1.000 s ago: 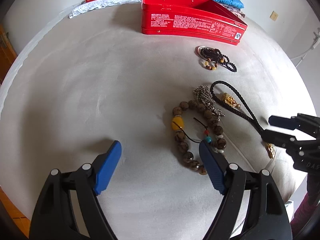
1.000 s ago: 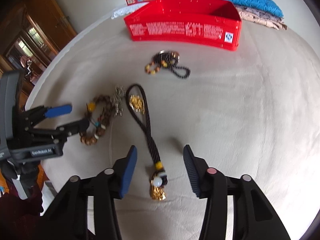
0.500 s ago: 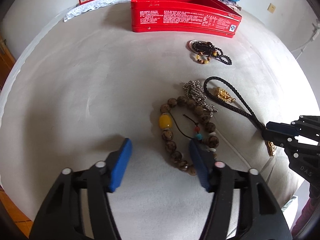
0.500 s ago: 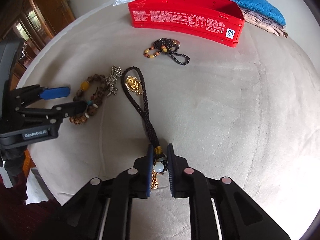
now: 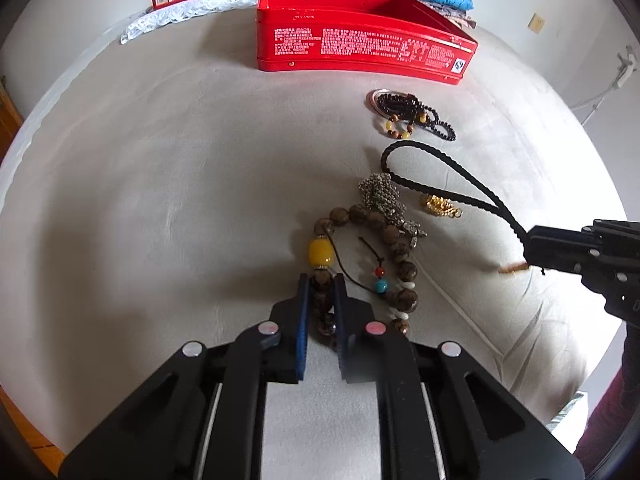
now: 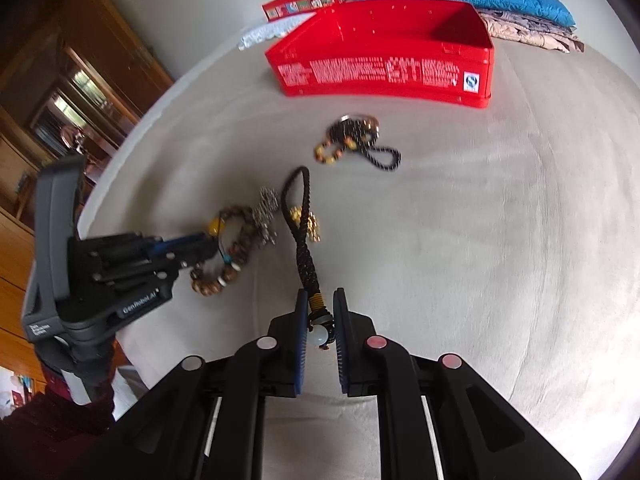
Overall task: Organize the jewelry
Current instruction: 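Grasp the black cord gold pendant with the right tool while the left tool grasps the wooden bead bracelet, then carry cord pendant and wooden bracelet into the red tin box and release both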
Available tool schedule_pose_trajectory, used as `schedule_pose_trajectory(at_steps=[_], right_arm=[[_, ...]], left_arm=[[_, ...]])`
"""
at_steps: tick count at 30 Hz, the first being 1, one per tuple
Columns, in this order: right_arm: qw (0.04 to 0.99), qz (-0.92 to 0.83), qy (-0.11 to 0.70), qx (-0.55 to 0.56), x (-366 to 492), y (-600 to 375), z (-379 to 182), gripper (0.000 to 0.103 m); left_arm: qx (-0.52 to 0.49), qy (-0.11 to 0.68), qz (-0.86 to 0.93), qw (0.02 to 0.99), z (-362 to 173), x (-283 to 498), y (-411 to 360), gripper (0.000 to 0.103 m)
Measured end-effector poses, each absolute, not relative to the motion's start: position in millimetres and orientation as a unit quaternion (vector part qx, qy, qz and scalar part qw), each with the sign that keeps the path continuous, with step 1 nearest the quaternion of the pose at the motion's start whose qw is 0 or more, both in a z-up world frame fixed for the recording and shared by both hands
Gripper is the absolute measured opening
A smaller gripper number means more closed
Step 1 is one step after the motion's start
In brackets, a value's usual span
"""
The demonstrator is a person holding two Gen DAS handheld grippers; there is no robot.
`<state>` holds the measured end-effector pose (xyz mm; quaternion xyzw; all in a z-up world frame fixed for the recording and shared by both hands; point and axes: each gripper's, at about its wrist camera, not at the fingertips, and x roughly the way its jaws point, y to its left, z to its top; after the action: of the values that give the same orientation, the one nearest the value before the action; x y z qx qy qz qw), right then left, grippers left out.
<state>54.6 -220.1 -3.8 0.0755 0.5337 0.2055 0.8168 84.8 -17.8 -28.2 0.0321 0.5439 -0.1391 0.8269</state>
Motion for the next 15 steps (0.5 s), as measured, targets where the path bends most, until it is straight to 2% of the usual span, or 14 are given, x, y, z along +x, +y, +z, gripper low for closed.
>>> schedule_pose_trajectory(at_steps=[15], right_arm=[[0.850,0.168,0.486,0.116,59.3,-262.0,34.6,0.012]], left_arm=[[-0.012,0.440,-0.137,0.887,46.4,83.8,3.5,0.009]])
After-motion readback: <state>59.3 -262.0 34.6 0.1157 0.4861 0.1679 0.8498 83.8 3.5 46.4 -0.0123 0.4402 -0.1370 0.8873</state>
